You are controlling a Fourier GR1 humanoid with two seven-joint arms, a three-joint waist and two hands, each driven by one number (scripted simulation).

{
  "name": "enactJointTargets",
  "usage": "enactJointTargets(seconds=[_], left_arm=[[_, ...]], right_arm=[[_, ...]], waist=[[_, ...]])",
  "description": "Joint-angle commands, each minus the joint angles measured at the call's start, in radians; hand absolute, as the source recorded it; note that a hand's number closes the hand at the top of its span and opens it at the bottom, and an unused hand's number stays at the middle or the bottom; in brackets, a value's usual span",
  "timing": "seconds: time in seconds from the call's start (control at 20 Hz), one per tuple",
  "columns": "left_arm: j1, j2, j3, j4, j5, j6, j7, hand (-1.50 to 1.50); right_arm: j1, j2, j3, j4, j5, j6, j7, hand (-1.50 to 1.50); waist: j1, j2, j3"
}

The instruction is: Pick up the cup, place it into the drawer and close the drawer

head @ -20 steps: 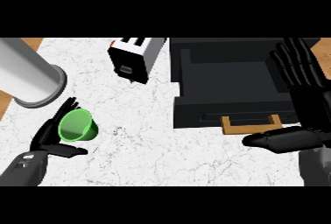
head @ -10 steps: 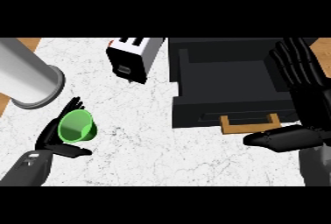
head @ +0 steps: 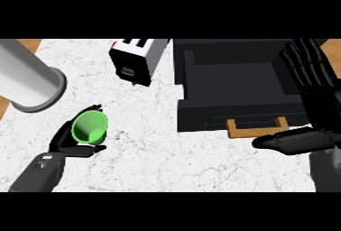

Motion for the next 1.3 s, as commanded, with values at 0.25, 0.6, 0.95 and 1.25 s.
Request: enactJointTargets(seconds=[0.25,0.6,0.95,1.25], left_arm=[[0.007,-0.022,0.019,-0.081,0.001,0.097,-0.252,1.5],[0.036,-0.124,0.154,-0.085,0.106,0.356,-0.3,1.5],[0.024,-0.14,0.192,-0.15,0.169,0.217,-0.314,1.5],[-0.159,-0.222,0.121,-0.303,0.149,0.322,-0.088,1.5]], right_arm=[[-0.015,-0.03,-0.028,-0.024,-0.024,0.004,0.054,-1.5],[-0.051,-0.017,-0.024,0.004,-0.023,-0.012,0.063,-1.5],[0.074,-0.011,-0.017,-0.027,0.009,0.011,-0.011,-1.5],[0.01,-0.017,-0.026,-0.017,0.023,-0.025,0.038,-1.5]], waist=[[-0.001,-0.004,0.0],[0.025,-0.006,0.002],[0.034,-0.017,0.006],[0.051,-0.026,0.009]])
